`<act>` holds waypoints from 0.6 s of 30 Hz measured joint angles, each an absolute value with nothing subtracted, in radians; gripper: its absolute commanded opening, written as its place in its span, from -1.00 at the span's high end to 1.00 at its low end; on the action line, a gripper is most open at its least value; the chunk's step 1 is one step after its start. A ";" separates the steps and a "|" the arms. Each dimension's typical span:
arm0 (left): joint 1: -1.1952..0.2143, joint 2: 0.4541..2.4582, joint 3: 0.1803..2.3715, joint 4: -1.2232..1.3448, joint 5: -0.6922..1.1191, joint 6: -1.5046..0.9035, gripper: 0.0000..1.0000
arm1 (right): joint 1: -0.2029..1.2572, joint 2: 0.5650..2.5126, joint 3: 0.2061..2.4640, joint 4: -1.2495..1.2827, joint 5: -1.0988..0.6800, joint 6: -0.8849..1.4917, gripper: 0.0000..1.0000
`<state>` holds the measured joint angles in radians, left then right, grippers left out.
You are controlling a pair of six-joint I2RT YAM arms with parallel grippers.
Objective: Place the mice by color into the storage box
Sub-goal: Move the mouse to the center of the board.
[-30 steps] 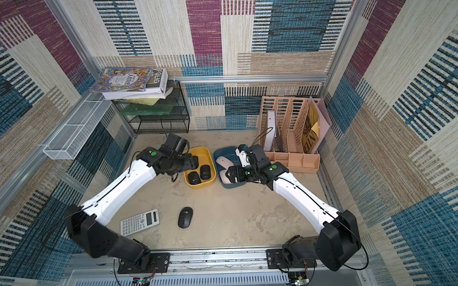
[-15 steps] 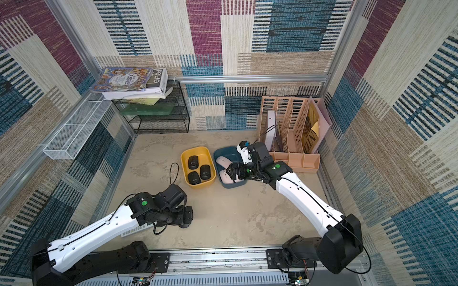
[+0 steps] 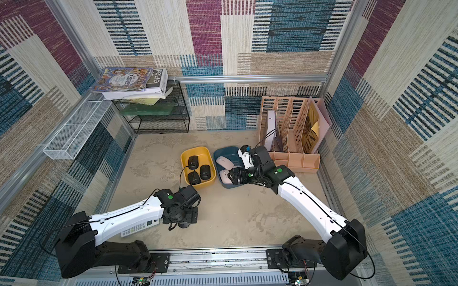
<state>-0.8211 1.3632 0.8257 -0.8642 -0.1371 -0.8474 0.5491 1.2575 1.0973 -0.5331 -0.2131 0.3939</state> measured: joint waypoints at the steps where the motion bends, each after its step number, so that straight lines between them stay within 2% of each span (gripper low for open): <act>1: -0.812 1.380 0.826 -0.847 -0.136 -0.834 -0.92 | 0.549 1.255 1.097 -0.535 -0.213 0.393 -0.92; 7: -0.764 1.464 0.820 -0.783 -0.119 -0.773 -0.80 | 0.545 1.243 1.092 -0.538 -0.213 0.389 -0.92; 18: -0.764 1.571 0.860 -0.768 -0.053 -0.652 -0.27 | 0.495 1.184 1.059 -0.579 -0.215 0.367 -0.91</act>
<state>-0.7643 1.5707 0.8604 -0.7681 -0.0528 -0.6521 0.4950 1.1835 1.0592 -0.5785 -0.2146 0.3668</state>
